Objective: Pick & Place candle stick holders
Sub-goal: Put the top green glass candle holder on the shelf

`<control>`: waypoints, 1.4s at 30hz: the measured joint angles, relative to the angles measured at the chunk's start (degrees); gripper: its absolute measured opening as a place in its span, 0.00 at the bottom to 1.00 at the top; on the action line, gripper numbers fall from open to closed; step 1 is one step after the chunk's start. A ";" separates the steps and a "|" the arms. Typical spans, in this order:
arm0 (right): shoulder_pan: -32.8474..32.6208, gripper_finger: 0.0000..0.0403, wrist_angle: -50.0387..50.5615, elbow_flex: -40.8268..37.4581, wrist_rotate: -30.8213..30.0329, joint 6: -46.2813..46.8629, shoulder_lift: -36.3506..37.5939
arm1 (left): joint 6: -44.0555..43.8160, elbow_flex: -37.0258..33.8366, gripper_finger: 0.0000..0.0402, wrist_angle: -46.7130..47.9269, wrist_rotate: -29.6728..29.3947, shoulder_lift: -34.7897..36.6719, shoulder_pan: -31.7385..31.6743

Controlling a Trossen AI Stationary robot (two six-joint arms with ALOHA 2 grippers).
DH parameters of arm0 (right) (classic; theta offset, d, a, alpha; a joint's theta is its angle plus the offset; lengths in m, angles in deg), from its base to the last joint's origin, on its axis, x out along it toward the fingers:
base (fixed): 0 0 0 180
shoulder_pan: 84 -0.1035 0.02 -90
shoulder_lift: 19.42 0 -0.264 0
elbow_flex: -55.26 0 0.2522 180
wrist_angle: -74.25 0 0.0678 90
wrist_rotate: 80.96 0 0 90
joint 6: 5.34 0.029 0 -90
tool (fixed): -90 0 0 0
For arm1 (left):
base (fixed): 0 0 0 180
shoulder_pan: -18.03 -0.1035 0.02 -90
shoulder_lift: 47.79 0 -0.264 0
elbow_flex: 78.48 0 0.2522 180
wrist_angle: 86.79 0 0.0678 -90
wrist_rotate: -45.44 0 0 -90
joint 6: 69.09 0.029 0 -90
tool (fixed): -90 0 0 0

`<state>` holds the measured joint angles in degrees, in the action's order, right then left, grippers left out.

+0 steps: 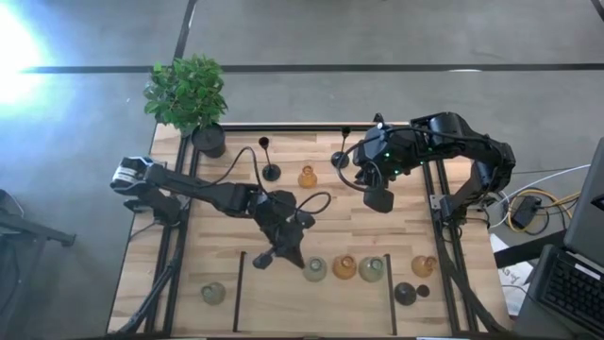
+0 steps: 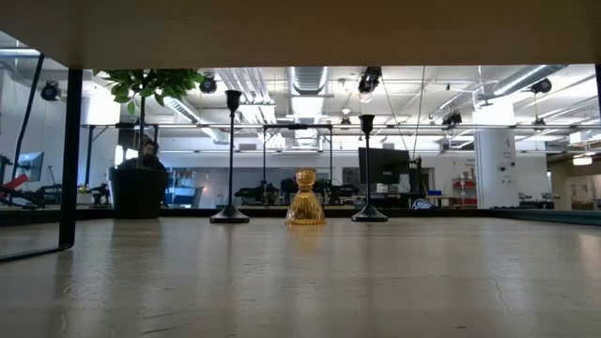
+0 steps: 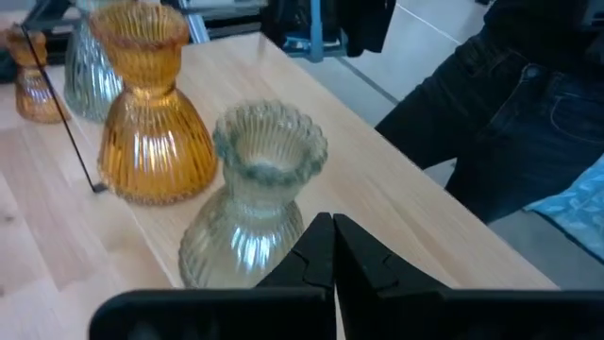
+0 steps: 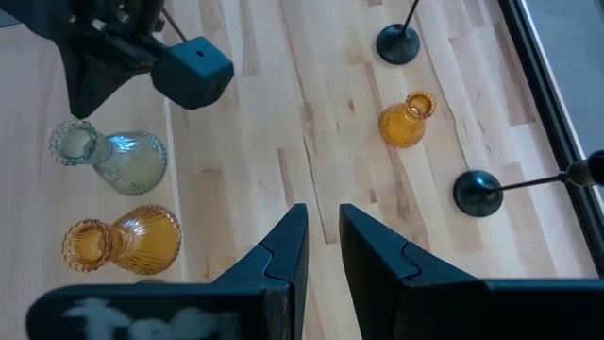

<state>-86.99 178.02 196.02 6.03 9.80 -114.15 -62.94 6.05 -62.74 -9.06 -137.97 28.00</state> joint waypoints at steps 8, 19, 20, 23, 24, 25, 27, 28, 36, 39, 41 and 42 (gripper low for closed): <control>0.00 0.14 -0.01 -0.04 -0.02 -0.14 0.00 | 0.74 0.28 0.00 -0.30 2.35 -0.12 -0.15; 0.04 0.14 0.00 -0.04 -0.17 -0.14 -0.02 | 1.27 0.83 0.00 -2.36 3.58 -2.37 -0.14; 0.04 0.14 0.00 -0.04 -0.17 -0.05 -0.02 | 1.33 1.05 0.00 -2.33 3.61 -2.60 -0.15; 0.04 0.14 0.00 -0.04 -0.17 0.08 -0.02 | 1.95 2.15 0.00 -2.38 3.69 -3.52 -0.23; 0.04 0.14 0.00 -0.04 -0.17 0.09 -0.02 | 2.12 2.55 0.00 -2.36 3.94 -3.95 -0.24; 0.04 0.14 -0.01 -0.04 -0.17 0.10 -0.02 | 2.24 2.81 0.00 -2.37 4.12 -4.26 -0.26; 0.02 0.14 -0.01 -0.04 -0.17 0.13 -0.02 | 2.63 3.08 0.00 -2.31 4.17 -4.67 -0.28; 0.02 0.14 -0.02 -0.04 -0.17 0.17 -0.02 | 2.74 3.18 0.00 -2.34 4.23 -4.76 -0.36; 0.00 0.14 0.00 -0.04 -0.13 0.26 -0.02 | 2.85 3.25 0.00 -3.06 3.31 -4.87 -0.71; 0.00 0.14 0.00 -0.04 -0.13 0.26 -0.02 | 2.82 3.25 0.00 -3.05 2.90 -4.87 -0.89; 0.00 0.14 0.00 -0.04 -0.13 0.26 -0.02 | 2.80 3.25 0.00 -3.05 2.30 -4.87 -0.89; 0.00 0.14 0.00 -0.04 -0.13 0.26 -0.02 | 2.80 3.25 0.00 -3.07 1.92 -4.87 -0.91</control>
<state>-86.99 178.03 195.98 5.90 10.06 -114.18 -60.14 9.30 -65.81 -7.14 -142.84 27.09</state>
